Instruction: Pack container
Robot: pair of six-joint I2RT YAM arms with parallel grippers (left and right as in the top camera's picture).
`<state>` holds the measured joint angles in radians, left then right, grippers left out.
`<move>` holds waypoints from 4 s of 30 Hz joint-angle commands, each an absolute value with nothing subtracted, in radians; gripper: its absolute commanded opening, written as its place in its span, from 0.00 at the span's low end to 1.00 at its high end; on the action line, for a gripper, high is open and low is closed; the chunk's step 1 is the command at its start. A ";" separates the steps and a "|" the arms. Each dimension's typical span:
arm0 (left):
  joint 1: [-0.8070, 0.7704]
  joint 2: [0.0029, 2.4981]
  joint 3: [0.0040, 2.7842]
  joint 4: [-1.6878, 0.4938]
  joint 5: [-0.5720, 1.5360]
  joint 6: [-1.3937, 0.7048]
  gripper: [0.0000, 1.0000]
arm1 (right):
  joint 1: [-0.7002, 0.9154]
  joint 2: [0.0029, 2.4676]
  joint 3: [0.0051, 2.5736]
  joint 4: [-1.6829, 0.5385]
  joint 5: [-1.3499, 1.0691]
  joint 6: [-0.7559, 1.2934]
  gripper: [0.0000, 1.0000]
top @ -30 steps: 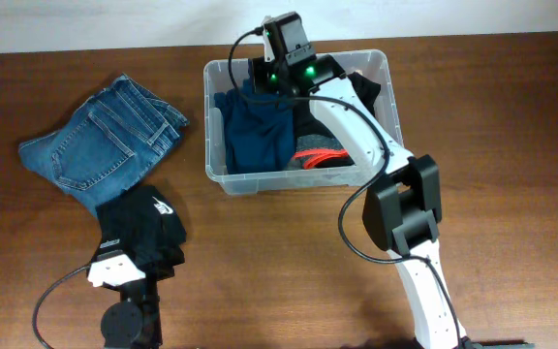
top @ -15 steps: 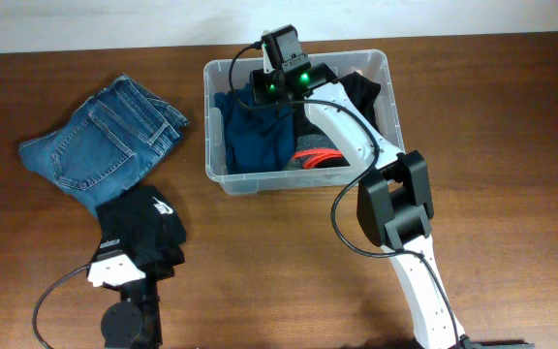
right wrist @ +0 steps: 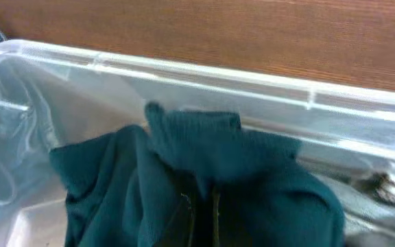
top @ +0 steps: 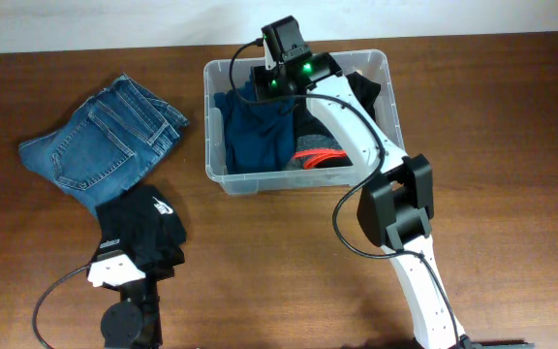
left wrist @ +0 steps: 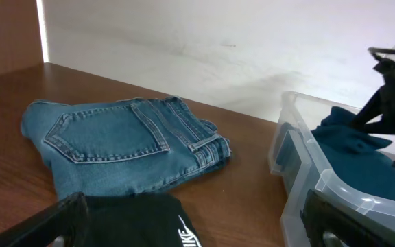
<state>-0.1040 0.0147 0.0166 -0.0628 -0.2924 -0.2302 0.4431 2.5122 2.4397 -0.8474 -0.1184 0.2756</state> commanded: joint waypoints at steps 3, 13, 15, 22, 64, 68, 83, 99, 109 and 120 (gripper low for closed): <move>-0.099 0.006 0.010 -0.060 -0.292 -0.218 0.99 | 0.457 2.447 2.519 -0.931 -0.121 0.266 0.04; -0.099 0.006 0.010 -0.060 -0.293 -0.218 0.99 | 0.510 2.447 2.521 -1.152 -0.125 0.266 0.04; -0.099 0.006 0.010 -0.061 -0.292 -0.218 0.99 | 0.523 2.447 2.521 -1.176 -0.125 0.266 0.04; -0.099 0.006 0.010 -0.061 -0.292 -0.218 0.99 | 0.551 2.449 2.519 -1.297 -0.120 0.257 0.04; -0.099 0.006 0.010 -0.061 -0.292 -0.218 0.99 | 0.538 2.477 2.423 -1.375 0.004 0.232 0.04; -0.099 0.006 0.010 -0.060 -0.292 -0.218 0.99 | 0.538 2.477 2.329 -1.356 0.005 0.213 0.04; -0.099 0.006 0.010 -0.060 -0.292 -0.218 0.99 | 0.535 2.475 2.127 -1.301 0.004 0.213 0.04; -0.099 0.006 0.010 -0.061 -0.292 -0.218 0.99 | 0.467 2.475 2.839 -1.217 0.034 0.214 0.04; -0.099 0.006 0.010 -0.061 -0.292 -0.218 1.00 | 0.431 2.481 2.804 -1.175 0.060 0.217 0.04; -0.099 0.006 0.010 -0.061 -0.292 -0.218 0.99 | 0.460 2.502 2.539 -1.083 -0.033 0.216 0.04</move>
<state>-0.1040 0.0147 0.0166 -0.0628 -0.2924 -0.2306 0.4431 2.4756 2.6163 -1.0969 0.0021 0.2127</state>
